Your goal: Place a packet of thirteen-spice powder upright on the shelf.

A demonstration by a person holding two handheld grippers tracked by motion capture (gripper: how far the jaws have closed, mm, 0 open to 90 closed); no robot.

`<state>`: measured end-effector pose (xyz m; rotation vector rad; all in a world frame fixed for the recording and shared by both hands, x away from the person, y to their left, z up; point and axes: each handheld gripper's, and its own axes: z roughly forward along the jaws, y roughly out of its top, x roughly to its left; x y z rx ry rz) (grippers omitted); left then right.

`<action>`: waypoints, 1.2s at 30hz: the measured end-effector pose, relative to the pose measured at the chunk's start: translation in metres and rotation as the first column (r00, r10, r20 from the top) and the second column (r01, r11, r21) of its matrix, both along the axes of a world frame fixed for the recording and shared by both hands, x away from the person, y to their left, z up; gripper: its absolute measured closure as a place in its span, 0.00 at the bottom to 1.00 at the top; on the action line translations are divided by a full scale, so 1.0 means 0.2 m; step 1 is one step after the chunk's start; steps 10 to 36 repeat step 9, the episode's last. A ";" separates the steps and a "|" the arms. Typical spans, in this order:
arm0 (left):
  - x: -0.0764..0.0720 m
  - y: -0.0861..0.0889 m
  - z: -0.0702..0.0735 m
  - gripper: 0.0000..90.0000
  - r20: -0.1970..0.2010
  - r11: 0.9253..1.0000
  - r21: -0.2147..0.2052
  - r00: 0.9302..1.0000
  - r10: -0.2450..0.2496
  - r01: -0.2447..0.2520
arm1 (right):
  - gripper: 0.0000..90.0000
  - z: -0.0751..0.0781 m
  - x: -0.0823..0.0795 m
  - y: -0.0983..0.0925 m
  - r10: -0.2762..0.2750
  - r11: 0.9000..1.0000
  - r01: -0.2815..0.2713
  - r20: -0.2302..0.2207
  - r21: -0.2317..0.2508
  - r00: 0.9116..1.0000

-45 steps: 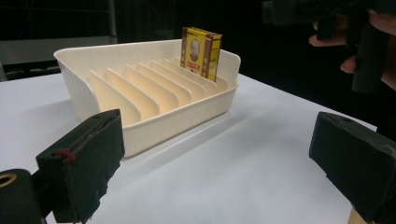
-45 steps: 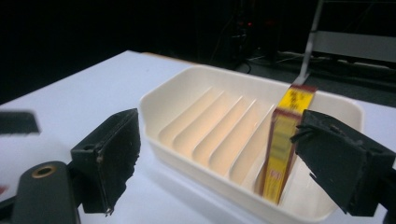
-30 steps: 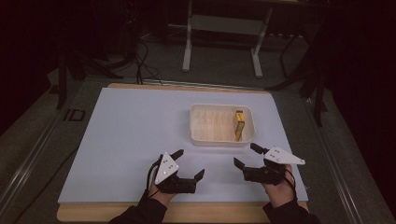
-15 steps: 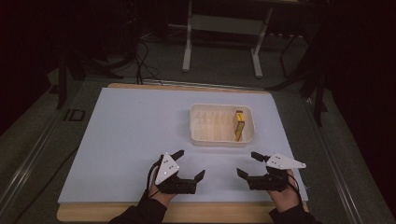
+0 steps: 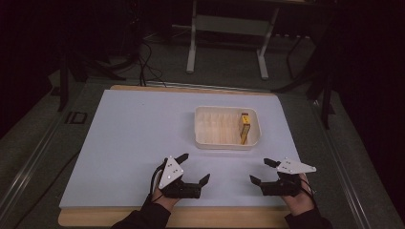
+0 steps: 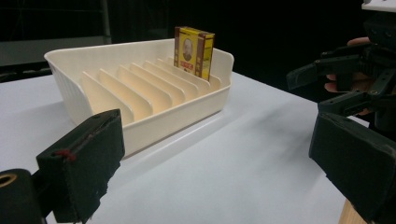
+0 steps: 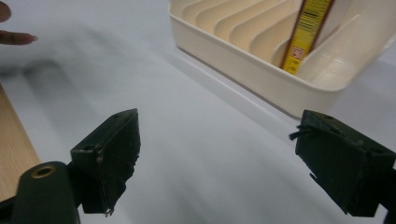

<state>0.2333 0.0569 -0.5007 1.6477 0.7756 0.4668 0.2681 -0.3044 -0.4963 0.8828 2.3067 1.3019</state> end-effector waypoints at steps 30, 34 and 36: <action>0.00 0.00 0.00 0.05 -0.001 1.000 0.001 1.000 0.000 0.000 | 0.15 -0.01 0.00 -0.05 -0.015 1.000 0.015 -0.021 0.001 1.000; 0.00 0.00 0.00 0.05 -0.001 1.000 0.001 1.000 0.000 0.000 | 0.15 -0.01 0.00 -0.05 -0.015 1.000 0.015 -0.021 0.001 1.000; 0.00 0.00 0.00 0.05 -0.001 1.000 0.001 1.000 0.000 0.000 | 0.15 -0.01 0.00 -0.05 -0.015 1.000 0.015 -0.021 0.001 1.000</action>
